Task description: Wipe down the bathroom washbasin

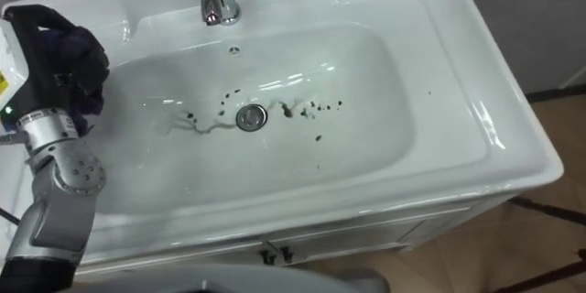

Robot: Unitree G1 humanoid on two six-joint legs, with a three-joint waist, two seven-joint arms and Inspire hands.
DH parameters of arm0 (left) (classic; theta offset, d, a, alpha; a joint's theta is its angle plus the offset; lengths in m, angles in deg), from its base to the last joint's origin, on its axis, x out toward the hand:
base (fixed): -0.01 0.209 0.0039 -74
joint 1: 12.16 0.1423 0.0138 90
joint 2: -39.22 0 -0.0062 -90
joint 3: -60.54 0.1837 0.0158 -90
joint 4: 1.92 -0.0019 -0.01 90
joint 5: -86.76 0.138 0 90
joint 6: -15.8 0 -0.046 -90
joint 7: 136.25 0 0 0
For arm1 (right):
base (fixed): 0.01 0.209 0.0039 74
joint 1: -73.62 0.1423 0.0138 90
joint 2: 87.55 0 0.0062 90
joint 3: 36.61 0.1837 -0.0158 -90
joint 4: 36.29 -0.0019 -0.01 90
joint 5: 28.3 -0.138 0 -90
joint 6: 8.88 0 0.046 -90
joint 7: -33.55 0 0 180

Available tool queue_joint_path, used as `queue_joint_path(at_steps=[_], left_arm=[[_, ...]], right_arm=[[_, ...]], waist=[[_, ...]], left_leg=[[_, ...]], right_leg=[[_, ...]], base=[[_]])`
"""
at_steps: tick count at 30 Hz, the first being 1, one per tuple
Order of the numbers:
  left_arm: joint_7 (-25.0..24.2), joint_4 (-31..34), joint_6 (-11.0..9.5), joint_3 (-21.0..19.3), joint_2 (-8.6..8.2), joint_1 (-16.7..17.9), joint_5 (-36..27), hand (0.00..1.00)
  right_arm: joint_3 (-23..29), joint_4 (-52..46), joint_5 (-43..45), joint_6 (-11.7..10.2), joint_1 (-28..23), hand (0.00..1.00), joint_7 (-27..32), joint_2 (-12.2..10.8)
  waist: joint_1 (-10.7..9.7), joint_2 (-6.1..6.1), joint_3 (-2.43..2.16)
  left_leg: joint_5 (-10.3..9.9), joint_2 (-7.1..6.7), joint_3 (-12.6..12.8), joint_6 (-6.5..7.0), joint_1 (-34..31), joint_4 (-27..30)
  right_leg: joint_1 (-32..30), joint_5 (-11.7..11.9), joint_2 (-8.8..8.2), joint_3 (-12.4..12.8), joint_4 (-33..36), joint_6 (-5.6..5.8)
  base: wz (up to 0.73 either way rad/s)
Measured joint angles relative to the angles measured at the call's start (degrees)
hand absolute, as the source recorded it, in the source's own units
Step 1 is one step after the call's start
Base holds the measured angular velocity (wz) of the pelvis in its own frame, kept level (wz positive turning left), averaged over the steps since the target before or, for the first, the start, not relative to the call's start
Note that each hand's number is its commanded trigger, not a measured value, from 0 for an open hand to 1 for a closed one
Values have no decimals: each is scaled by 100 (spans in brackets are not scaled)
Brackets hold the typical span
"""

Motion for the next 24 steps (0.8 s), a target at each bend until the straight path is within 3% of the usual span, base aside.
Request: queue_joint_path(at_steps=[11, 18, 24], left_arm=[[-33, 2, -298, 256, 0, -186, 23, 100], [-37, -64, -306, 308, 0, -185, -46, 100], [-93, -617, -289, 622, 0, -172, -200, 100]], right_arm=[[0, 118, 44, -75, -18, 0, -106, -99], [2, 116, 217, -110, -14, 0, -107, -105], [1, -5, 262, -80, -21, 0, -169, -96]], waist=[[-29, -49, -5], [-59, -67, -3], [-67, -89, 11]], left_leg=[[0, -5, -9, 0, -84, 7], [0, -4, -8, 0, -67, 4], [-3, -2, -4, 3, -43, -7]], right_leg=[[-97, 6, 5, 10, -3, 12], [-58, 14, 3, 4, 6, 10], [-13, 17, 4, 39, 1, 9]], base=[[1], [0], [-1]])
